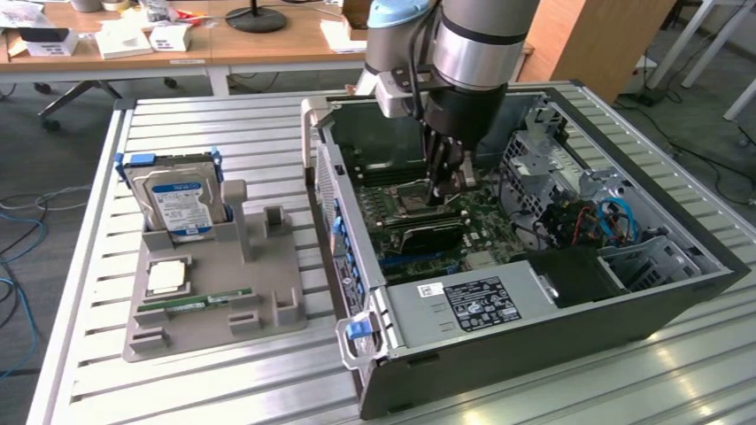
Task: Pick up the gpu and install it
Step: 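Press down on the gpu until it lock into place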
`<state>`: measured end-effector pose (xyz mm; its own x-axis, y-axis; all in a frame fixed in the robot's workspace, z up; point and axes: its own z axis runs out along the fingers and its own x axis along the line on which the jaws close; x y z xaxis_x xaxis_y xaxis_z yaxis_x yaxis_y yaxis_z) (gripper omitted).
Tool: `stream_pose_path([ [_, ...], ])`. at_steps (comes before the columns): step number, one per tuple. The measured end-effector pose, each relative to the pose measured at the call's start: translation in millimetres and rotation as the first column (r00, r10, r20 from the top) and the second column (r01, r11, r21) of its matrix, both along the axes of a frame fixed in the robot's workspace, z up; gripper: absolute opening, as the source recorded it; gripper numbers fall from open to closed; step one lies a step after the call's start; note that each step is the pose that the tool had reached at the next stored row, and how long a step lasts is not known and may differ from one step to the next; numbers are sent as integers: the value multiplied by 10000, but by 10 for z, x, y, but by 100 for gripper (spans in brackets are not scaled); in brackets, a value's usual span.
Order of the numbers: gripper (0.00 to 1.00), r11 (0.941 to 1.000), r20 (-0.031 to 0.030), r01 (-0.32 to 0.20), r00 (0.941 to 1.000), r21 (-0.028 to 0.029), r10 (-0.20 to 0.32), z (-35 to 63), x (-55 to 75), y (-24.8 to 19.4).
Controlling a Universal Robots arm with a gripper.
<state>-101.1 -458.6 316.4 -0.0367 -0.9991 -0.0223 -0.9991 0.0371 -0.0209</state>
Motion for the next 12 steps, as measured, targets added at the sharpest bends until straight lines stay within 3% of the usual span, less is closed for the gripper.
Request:
stream_pose_path([
  [12, 11, 10000, 0, 49, 10000, 1, -49, -31, -52, 39],
])
